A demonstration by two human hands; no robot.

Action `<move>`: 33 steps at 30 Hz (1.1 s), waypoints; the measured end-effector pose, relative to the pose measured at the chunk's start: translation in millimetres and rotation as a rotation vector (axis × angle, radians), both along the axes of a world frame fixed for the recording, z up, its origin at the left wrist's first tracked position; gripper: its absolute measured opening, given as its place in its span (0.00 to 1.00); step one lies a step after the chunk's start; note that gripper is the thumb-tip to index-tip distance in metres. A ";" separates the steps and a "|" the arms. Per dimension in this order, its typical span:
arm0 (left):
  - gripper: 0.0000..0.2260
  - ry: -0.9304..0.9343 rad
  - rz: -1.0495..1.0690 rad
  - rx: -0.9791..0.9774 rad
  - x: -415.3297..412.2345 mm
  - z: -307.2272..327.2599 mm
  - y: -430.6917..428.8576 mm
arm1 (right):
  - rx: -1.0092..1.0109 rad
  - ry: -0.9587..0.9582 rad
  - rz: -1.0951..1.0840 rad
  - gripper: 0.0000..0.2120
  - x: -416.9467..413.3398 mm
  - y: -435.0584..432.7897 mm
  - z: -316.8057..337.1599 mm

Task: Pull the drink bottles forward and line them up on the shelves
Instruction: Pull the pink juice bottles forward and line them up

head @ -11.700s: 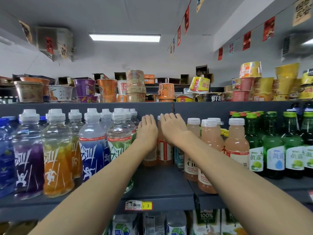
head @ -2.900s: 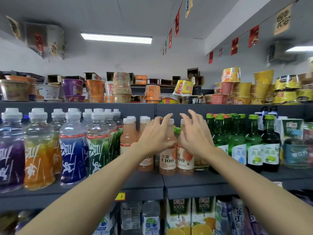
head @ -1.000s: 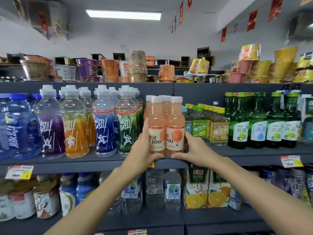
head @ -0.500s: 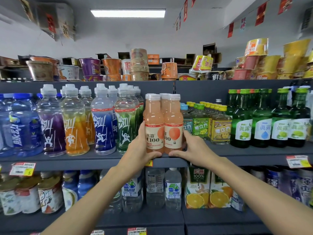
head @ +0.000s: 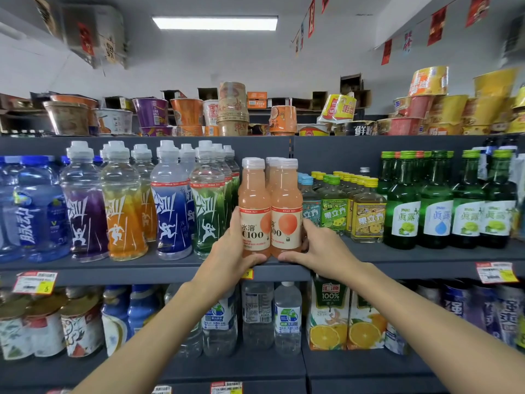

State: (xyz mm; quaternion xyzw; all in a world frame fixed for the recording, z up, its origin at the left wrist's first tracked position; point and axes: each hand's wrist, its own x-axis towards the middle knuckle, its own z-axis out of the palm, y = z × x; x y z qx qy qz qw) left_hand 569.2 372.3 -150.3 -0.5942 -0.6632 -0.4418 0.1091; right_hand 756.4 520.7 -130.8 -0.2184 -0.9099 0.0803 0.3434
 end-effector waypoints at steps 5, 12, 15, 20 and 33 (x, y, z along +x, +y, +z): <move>0.51 0.017 0.029 -0.002 -0.2 -1.7 -0.1 | 0.010 -0.012 -0.004 0.46 -0.4 -1.0 0.7; 0.49 0.017 0.061 0.046 0.3 -5.5 -0.4 | -0.014 -0.024 -0.016 0.43 -1.1 -2.0 -0.2; 0.49 0.005 0.059 0.064 1.5 -5.0 -1.0 | -0.058 -0.025 0.009 0.40 -0.9 -1.7 -3.2; 0.48 0.011 0.073 0.061 3.2 -3.7 -2.7 | -0.163 -0.045 0.089 0.37 2.2 4.8 -4.8; 0.44 -0.017 0.167 0.016 6.0 -2.3 -1.1 | -0.247 0.034 0.112 0.41 -6.0 7.9 -5.9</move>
